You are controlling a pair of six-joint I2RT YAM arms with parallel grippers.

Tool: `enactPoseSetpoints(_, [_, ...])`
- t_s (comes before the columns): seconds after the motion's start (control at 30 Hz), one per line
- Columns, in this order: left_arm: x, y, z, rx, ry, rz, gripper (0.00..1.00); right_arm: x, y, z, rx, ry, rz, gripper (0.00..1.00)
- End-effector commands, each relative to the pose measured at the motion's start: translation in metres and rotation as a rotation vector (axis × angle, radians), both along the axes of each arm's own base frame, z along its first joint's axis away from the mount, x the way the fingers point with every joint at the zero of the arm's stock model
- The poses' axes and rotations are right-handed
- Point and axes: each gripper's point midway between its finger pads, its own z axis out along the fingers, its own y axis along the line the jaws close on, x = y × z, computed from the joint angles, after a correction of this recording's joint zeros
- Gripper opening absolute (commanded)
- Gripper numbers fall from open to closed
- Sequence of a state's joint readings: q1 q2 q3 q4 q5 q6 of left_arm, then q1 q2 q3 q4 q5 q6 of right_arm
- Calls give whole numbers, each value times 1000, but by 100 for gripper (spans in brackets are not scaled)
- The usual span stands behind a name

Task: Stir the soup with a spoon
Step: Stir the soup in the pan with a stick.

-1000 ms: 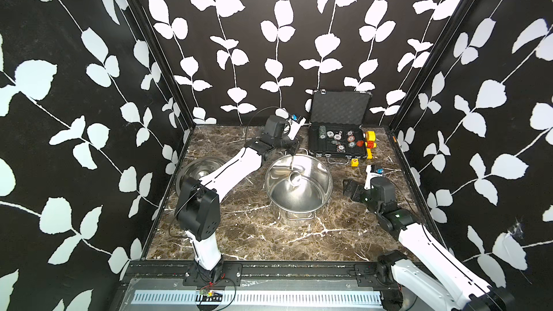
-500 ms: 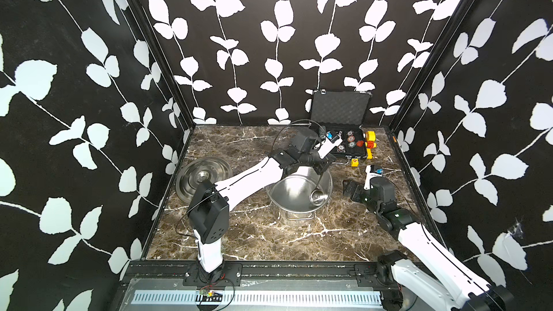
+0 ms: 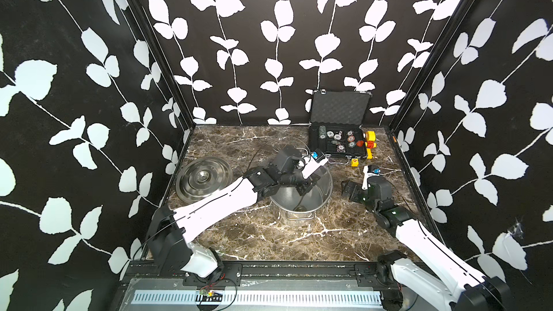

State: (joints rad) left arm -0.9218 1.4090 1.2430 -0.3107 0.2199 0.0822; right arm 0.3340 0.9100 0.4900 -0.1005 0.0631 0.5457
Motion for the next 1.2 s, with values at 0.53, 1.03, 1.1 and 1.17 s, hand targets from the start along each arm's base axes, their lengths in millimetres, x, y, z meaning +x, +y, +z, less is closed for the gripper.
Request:
enactPoseSetpoints(0.53, [114, 119, 6, 67, -62, 512, 0, 4, 4, 18, 13, -54, 14, 99])
enactPoseSetpoints(1.03, [175, 33, 20, -58, -39, 323, 0, -1, -2, 11, -7, -52, -6, 99])
enactPoseSetpoints(1.1, [179, 22, 20, -76, -24, 305, 0, -2, -3, 10, -11, -50, -7, 99])
enactPoseSetpoints(1.17, [177, 10, 22, -88, -19, 278, 0, -2, -4, 10, -15, -49, -7, 99])
